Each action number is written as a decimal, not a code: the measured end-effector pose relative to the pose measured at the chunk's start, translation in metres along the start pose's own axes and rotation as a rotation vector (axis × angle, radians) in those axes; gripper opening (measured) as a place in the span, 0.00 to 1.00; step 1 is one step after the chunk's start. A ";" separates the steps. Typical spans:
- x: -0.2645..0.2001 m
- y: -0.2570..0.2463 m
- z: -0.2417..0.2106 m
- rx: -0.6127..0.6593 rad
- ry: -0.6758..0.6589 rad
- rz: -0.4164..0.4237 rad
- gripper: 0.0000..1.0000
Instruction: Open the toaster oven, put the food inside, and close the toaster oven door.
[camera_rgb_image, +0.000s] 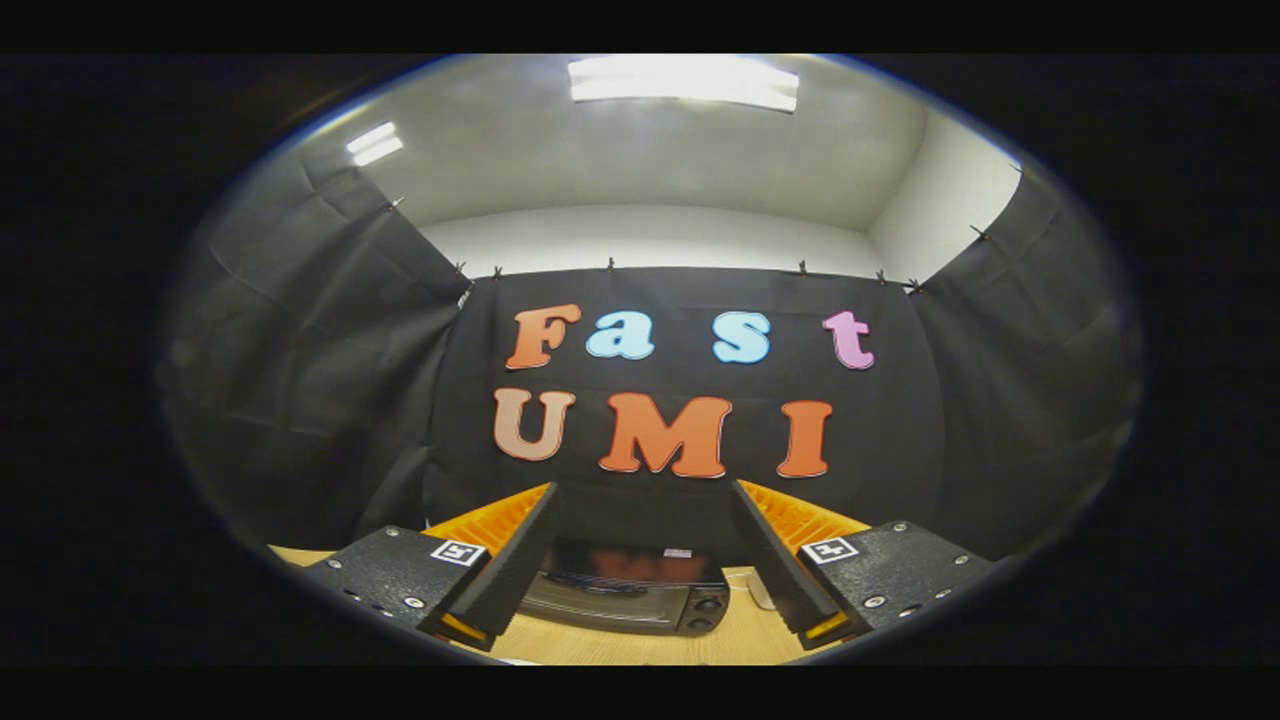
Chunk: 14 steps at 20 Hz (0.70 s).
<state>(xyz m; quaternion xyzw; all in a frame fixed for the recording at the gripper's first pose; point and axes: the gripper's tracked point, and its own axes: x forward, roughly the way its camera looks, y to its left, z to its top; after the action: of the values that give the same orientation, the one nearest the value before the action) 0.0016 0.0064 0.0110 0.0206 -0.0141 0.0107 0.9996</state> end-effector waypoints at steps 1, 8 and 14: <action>0.000 0.001 -0.001 0.007 0.003 0.005 0.99; 0.010 0.018 -0.005 0.038 -0.007 0.017 0.99; 0.025 0.035 -0.028 0.006 0.037 0.017 0.99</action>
<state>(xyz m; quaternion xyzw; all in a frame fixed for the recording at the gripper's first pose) 0.0271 0.0432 -0.0153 0.0233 0.0042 0.0197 0.9995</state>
